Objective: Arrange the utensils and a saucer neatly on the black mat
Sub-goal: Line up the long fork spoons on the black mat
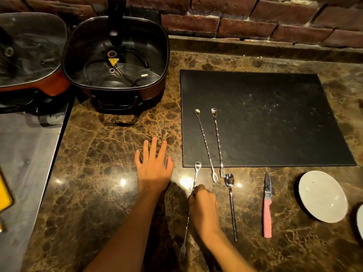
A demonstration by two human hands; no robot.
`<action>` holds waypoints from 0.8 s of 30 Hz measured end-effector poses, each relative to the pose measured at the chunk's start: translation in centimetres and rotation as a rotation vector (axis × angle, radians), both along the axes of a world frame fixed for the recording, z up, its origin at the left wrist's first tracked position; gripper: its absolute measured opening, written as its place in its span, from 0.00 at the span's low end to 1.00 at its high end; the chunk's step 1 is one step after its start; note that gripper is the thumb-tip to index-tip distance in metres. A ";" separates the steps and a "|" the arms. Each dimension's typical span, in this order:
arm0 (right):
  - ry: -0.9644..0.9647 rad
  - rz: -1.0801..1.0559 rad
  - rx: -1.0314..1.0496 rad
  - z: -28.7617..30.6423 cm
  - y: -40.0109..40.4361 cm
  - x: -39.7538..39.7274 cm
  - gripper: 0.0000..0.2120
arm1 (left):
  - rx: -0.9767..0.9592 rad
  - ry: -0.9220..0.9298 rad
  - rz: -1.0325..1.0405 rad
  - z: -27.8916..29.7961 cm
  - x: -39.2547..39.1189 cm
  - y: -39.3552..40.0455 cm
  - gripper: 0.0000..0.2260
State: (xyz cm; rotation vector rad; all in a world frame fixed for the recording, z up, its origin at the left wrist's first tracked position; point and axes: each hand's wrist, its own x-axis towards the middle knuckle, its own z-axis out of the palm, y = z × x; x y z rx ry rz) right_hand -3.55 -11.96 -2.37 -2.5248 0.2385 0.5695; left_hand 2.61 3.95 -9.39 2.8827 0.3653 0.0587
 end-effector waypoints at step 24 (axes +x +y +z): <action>-0.146 -0.007 0.003 0.9 2.9 19.5 0.08 | 0.098 -0.069 -0.044 -1.5 -0.1 0.2 0.25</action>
